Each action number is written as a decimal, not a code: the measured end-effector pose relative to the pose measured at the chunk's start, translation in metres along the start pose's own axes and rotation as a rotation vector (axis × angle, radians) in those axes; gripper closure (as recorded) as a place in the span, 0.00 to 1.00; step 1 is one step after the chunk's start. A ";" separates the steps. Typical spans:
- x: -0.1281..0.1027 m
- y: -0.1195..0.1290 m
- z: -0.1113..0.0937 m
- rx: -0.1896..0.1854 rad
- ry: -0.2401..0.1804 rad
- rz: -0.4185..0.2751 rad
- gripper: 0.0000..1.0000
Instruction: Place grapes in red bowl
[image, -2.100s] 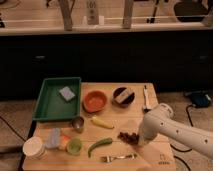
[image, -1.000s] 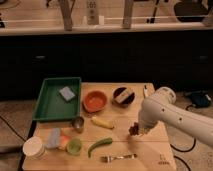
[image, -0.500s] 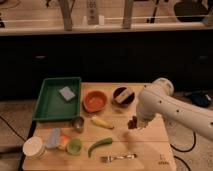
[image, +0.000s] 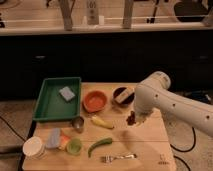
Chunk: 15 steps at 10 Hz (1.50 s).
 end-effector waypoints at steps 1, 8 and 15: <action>-0.002 -0.005 -0.001 0.004 0.001 0.000 1.00; -0.023 -0.032 -0.011 0.024 0.011 -0.051 1.00; -0.047 -0.049 -0.010 0.031 0.009 -0.128 1.00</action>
